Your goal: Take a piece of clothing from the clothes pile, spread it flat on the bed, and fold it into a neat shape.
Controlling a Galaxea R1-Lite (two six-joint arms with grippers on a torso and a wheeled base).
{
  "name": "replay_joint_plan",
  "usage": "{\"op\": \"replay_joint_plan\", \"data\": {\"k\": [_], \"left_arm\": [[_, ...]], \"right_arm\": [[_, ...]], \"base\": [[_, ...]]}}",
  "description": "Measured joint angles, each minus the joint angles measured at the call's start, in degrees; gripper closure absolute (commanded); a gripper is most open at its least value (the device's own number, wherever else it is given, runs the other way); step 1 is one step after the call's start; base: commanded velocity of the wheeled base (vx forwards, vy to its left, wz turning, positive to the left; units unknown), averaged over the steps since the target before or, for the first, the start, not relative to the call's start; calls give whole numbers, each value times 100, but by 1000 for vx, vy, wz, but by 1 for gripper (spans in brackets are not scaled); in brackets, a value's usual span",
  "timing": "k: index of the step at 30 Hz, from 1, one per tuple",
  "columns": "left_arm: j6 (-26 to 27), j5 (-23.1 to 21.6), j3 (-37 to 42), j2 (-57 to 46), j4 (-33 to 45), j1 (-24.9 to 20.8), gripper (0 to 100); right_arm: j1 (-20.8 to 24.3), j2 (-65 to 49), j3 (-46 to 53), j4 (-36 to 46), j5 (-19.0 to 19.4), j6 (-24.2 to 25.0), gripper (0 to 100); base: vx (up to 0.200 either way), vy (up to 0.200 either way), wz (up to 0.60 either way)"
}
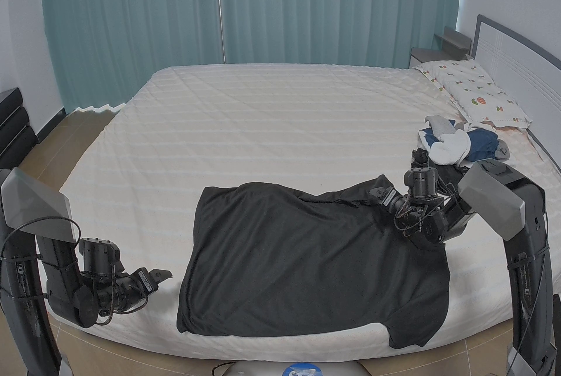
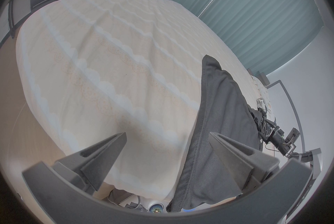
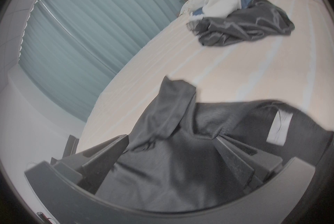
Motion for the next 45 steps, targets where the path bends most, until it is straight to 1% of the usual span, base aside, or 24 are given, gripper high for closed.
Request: {"op": "replay_joint_plan", "data": {"k": [4,7,13,17,20,28,32,37,40,41,45], "left_arm": [[0,0,2,2,0,-5,0],[0,0,2,2,-1,-5,0],[5,0,2,2,-1,0,0],[11,0,2,2,0,0,0],[11,5,2,2,0,-7,0],[11,24,-9,24,-1,-16,0],[11,27,-13,30,-1,-18,0],[20,33,-13,35,-1,-21,0],[29,33,-13,35,-1,-21,0],[30,33,-13,37,-1,-21,0],[46,33,2,37,-1,-21,0]], "right_arm": [[-227,67,-144,-48,-27,-176,0],[-378,129,-354,-239,-51,-273,0],[-511,247,-599,-316,-79,-347,0],[-529,389,-808,-271,-297,-444,0],[-629,477,-951,-250,-363,-501,0],[-1001,544,-1053,-257,-323,-510,0],[-1212,474,-880,-293,-325,-501,0],[-1220,223,-461,-290,-249,-510,0],[-1170,15,-193,-271,-73,-507,0],[-1124,-52,-89,-261,-11,-507,0],[-697,-325,245,-197,211,-507,0]], "base": [[0,0,0],[0,0,0],[0,0,0],[0,0,0],[0,0,0],[0,0,0],[0,0,0],[0,0,0],[0,0,0],[0,0,0],[0,0,0]]}}
